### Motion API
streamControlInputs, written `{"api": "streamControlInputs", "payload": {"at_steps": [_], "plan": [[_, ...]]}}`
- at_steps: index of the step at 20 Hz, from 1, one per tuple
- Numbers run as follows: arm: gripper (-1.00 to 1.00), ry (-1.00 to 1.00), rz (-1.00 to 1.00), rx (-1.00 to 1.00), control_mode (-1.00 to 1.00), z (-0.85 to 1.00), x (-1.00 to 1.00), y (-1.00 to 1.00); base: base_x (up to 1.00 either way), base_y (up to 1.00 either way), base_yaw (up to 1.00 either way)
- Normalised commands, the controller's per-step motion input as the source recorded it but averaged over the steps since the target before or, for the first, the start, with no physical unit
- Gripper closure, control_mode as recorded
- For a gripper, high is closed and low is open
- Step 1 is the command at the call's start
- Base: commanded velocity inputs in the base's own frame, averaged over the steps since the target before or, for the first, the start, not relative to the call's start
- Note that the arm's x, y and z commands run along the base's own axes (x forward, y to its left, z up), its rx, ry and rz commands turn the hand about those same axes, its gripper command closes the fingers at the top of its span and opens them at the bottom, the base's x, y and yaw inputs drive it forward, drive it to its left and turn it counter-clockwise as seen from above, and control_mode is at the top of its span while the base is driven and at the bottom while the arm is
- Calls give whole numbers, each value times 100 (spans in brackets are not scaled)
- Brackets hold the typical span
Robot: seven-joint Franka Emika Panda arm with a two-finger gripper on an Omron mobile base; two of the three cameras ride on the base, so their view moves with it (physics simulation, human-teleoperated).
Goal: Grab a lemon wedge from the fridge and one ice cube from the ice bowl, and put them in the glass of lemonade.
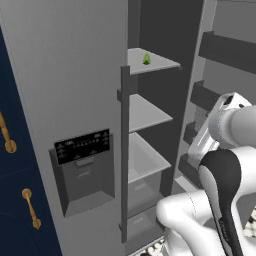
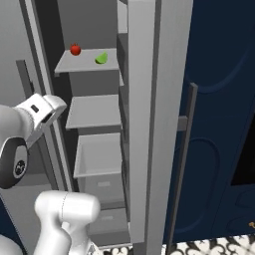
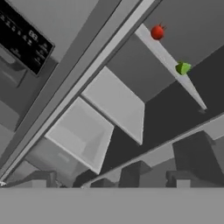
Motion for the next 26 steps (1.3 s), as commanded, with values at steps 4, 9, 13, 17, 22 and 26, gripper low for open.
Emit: {"api": "streamControlInputs", "payload": {"at_steps": [4, 9, 13, 17, 22, 26], "plan": [[-100, -1, -18, 37, -100, 1, -24, 0, 0, 0, 0], [-100, 0, -24, 30, -100, 0, -6, 0, 0, 0, 0], [-100, 0, -27, 27, -100, 0, -8, 0, 0, 0, 0], [-100, 1, -20, 30, -100, 2, 3, -1, 0, 0, 0], [-100, 1, -6, 25, -100, 8, 11, -3, 0, 0, 0], [-100, 0, 0, 3, -100, 14, 16, 0, 0, 0, 0]]}}
